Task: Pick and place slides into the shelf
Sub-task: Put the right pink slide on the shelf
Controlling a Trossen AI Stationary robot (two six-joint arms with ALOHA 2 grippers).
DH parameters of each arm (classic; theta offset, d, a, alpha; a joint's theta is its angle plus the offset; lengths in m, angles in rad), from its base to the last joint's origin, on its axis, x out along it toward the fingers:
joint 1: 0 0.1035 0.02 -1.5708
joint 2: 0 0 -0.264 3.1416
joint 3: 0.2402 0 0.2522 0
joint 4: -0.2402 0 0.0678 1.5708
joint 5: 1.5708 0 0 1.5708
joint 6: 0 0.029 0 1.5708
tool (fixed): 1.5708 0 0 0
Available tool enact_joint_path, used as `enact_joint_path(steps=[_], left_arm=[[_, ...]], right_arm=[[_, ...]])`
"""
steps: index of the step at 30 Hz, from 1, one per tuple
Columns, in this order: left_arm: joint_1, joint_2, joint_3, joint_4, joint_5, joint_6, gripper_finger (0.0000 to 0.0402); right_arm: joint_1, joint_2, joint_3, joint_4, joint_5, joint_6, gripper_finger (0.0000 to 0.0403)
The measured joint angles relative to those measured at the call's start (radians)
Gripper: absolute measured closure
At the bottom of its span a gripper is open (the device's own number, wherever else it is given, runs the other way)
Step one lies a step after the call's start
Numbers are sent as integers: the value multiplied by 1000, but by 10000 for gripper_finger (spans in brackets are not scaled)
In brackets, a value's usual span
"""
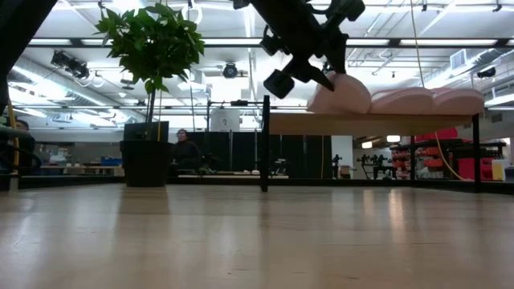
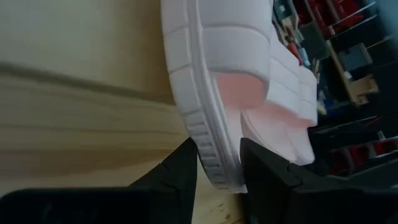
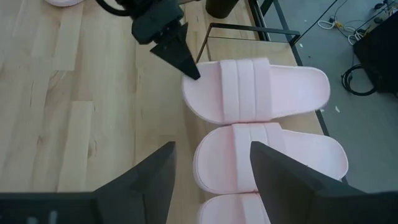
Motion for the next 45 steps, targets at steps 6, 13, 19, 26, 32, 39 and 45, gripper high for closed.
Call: enact_joint_path(steps=[6, 13, 19, 26, 32, 39, 45], left_arm=[[17, -13, -1, 5, 2, 28, 285], [48, -14, -1, 7, 20, 31, 287], [53, -14, -1, 8, 36, 42, 281], [53, -14, -1, 8, 47, 55, 284], [53, -14, -1, 8, 48, 55, 279], [53, -14, -1, 8, 48, 54, 264], [53, -14, -1, 9, 50, 54, 225]], right_arm=[[0, 2, 0, 0, 0, 2, 190], [0, 2, 0, 0, 0, 3, 190], [0, 2, 0, 0, 0, 3, 190], [0, 2, 0, 0, 0, 3, 190], [0, 3, 0, 0, 0, 3, 190], [0, 3, 0, 0, 0, 3, 190], [0, 3, 0, 0, 0, 4, 190]])
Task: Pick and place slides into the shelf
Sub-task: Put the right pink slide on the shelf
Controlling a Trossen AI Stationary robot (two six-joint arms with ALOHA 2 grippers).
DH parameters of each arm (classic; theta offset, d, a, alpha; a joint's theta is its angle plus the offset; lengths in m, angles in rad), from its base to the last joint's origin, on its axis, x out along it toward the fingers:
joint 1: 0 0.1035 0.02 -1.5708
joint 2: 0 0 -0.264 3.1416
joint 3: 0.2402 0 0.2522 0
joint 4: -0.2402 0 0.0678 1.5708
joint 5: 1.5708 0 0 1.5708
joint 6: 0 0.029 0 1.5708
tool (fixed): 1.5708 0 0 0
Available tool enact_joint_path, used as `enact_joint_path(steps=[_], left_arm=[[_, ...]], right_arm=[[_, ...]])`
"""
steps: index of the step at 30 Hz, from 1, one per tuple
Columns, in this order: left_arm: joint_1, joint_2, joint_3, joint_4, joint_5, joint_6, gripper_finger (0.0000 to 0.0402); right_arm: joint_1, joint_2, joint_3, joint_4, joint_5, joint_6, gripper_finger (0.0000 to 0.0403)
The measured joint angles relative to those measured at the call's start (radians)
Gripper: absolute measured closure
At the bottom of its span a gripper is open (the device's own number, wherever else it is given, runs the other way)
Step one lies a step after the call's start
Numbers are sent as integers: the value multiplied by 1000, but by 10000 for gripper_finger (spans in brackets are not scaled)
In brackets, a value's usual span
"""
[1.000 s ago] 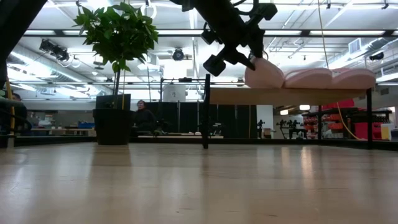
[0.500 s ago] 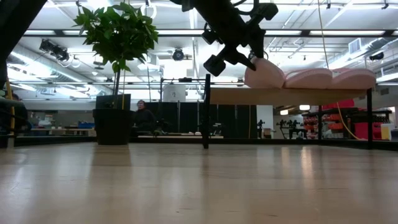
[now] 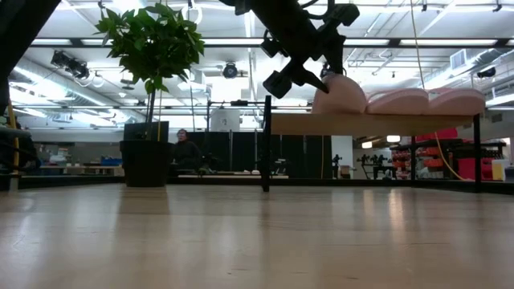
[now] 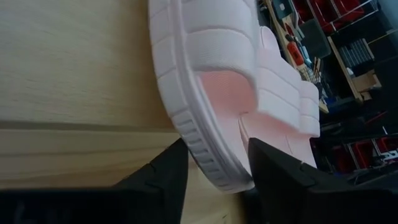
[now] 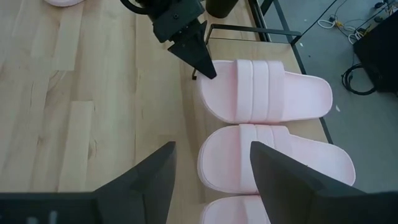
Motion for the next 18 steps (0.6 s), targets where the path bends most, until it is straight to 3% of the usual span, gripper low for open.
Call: enact_joint_path(steps=[8, 18], left_arm=[[0, 1, 0, -13, 2, -5, 176], [0, 1, 0, -17, 54, -8, 146]], right_arm=[[0, 0, 0, 0, 0, 0, 190], [0, 0, 0, 0, 0, 0, 190]])
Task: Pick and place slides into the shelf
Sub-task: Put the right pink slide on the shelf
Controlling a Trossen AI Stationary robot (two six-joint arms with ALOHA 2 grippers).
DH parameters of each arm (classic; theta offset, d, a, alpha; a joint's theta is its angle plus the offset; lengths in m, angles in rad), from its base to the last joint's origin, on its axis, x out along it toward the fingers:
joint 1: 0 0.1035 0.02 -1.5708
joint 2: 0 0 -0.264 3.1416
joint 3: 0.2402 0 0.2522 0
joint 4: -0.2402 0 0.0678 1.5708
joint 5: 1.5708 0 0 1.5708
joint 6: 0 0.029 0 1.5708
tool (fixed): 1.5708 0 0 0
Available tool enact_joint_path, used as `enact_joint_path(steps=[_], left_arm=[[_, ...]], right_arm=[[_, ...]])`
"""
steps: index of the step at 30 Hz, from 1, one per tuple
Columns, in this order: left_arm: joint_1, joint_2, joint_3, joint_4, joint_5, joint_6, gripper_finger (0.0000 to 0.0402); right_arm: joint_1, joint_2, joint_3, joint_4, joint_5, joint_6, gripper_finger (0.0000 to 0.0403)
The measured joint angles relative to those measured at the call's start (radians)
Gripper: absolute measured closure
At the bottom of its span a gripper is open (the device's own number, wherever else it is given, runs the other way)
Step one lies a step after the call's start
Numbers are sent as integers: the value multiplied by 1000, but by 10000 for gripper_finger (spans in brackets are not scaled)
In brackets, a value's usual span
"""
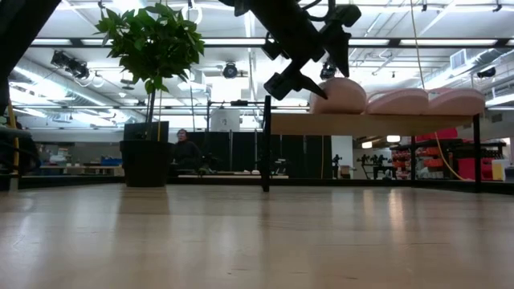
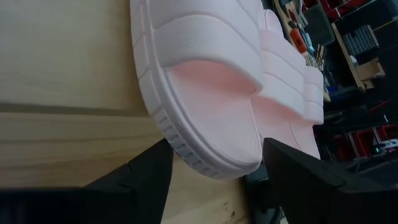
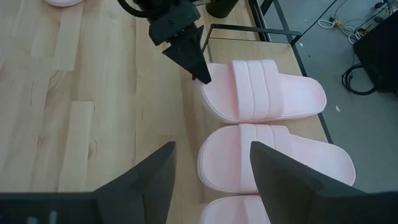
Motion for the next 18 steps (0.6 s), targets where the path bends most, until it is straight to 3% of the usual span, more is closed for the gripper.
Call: enact_joint_path(steps=[18], left_arm=[[0, 0, 0, 1, 51, -46, 80]], right_arm=[[0, 0, 0, 0, 0, 0, 190]])
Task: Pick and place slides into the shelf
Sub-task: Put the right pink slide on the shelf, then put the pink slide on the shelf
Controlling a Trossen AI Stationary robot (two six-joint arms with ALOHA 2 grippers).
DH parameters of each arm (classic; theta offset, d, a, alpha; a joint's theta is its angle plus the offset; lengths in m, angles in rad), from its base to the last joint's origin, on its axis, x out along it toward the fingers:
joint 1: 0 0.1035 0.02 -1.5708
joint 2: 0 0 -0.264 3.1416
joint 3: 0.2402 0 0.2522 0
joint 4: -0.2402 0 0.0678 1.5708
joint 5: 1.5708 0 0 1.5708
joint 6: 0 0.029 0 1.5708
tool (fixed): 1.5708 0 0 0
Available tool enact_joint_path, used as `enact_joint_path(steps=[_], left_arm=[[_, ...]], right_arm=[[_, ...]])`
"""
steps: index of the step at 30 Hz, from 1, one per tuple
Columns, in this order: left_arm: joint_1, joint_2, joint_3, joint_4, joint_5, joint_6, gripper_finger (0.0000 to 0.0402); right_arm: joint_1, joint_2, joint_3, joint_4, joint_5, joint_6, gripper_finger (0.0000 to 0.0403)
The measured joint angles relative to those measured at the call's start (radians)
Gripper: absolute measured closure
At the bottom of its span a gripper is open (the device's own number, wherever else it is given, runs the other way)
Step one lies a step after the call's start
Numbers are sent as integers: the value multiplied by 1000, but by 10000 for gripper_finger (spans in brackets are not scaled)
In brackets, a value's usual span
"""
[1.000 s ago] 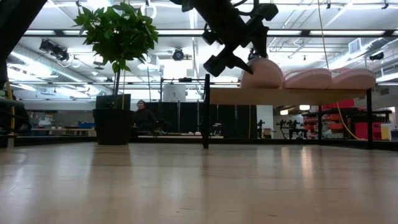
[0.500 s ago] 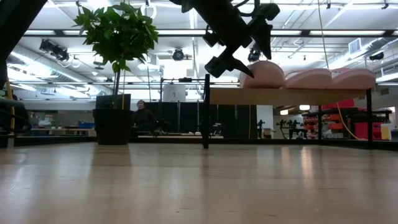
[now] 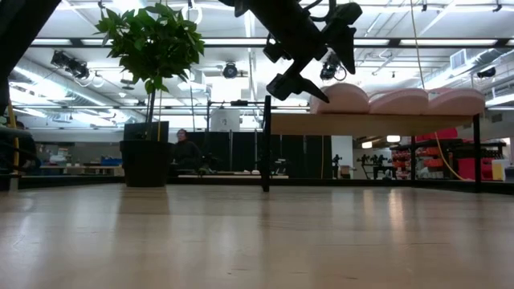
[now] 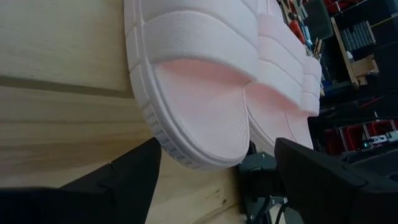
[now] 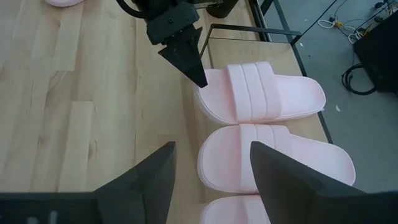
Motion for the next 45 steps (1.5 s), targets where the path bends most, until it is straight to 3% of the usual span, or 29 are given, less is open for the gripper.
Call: enact_joint_path(steps=[22, 30, 33, 45], left_arm=[[1, 0, 0, 0, 129, 33, 65], [-51, -8, -1, -7, 172, 63, 65], [-100, -35, 0, -70, 212, 79, 65], [-282, -273, 0, -786, 143, 45, 65]], right_arm=[[0, 0, 0, -20, 0, 5, 190], [0, 0, 0, -26, 0, 8, 190], [0, 0, 0, -26, -2, 21, 190], [0, 34, 0, -16, -17, 57, 190]])
